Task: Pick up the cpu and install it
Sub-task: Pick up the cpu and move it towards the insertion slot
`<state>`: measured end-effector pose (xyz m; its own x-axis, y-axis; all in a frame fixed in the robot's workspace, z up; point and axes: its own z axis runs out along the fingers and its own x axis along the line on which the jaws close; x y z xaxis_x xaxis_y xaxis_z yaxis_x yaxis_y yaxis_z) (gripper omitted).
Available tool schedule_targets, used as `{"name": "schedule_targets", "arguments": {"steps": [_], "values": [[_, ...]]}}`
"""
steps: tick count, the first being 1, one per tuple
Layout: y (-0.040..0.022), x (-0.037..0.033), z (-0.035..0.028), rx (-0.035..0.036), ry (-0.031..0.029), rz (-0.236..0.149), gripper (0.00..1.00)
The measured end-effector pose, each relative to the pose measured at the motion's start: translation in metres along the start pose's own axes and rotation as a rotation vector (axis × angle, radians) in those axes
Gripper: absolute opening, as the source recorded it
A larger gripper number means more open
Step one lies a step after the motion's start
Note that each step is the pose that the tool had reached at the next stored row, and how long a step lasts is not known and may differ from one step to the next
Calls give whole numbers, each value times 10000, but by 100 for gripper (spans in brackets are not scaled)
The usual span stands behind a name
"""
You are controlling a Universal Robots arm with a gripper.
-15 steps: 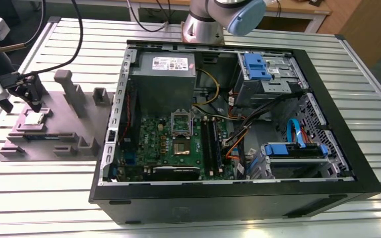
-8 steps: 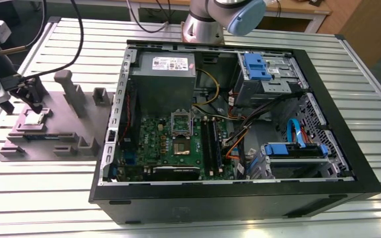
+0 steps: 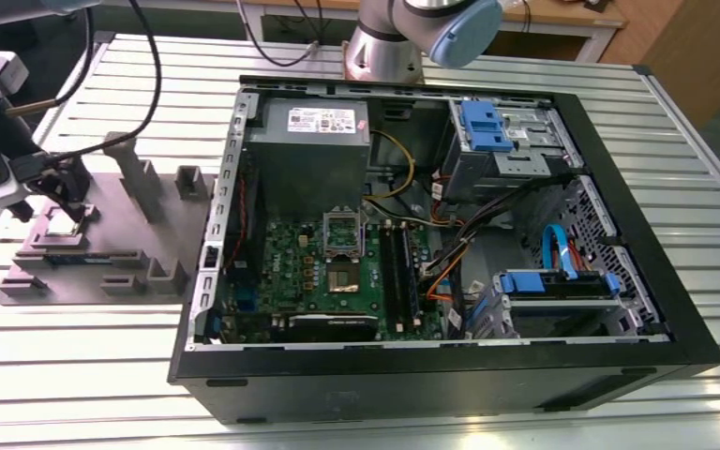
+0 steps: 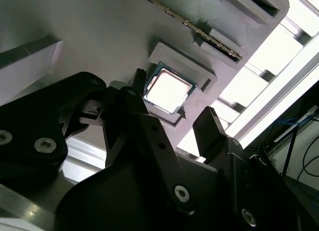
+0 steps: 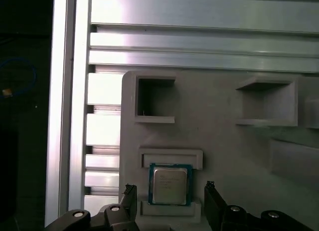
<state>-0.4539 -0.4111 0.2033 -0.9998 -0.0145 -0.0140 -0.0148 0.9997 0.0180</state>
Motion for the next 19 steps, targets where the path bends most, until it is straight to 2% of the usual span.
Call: {"name": "schedule_targets", "arguments": {"steps": [5, 11, 19], "values": [[-1, -5, 60, 3, -3, 197, 65], [-1, -15, 87, 4, -7, 332, 65], [-3, -14, 162, -15, -5, 368, 65]]}}
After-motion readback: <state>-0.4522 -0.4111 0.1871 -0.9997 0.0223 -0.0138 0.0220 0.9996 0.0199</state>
